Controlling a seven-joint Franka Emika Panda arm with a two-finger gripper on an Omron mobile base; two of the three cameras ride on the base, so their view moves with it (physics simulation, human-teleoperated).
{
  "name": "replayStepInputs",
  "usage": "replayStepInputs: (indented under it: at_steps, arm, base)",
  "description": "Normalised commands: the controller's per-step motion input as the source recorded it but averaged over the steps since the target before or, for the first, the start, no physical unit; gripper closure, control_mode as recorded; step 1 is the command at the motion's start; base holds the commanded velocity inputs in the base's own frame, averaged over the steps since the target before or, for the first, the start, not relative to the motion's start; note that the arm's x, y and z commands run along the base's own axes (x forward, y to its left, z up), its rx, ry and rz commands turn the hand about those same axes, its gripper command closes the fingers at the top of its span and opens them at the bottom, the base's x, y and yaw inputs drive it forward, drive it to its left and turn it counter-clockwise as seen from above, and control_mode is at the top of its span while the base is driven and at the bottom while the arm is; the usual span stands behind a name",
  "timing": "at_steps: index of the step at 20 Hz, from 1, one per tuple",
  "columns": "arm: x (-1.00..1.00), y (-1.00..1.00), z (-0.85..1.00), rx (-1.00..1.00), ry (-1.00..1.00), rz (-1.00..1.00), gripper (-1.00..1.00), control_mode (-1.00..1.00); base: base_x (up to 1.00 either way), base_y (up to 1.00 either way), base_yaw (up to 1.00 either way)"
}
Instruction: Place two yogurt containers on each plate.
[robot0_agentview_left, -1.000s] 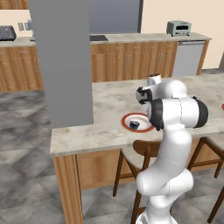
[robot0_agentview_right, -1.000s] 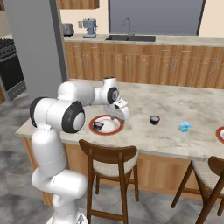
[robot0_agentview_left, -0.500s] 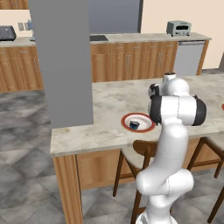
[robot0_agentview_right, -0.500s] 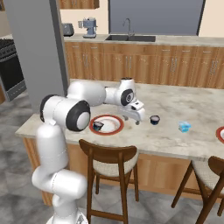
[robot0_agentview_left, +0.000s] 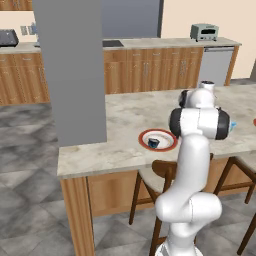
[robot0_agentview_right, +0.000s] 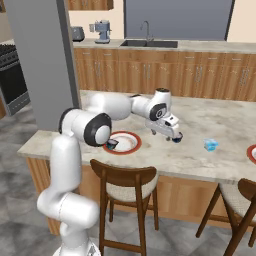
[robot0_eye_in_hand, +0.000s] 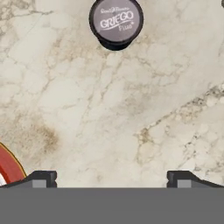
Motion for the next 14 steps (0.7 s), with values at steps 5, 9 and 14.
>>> replayStepInputs:
  at_steps: [5,9,14]
  arm:
    - [0.28,-0.34,-0.1,0.0,0.0,0.1,-1.0,-1.0]
    - [0.25,-0.22,-0.18,0.0,-0.02,0.08,-1.0,-1.0]
    - [0.3,-0.09,-0.19,0.0,0.0,0.11,-1.0,-1.0]
  base:
    - [0.0,0.0,0.0]
    - [0.0,0.0,0.0]
    - [0.0,0.0,0.0]
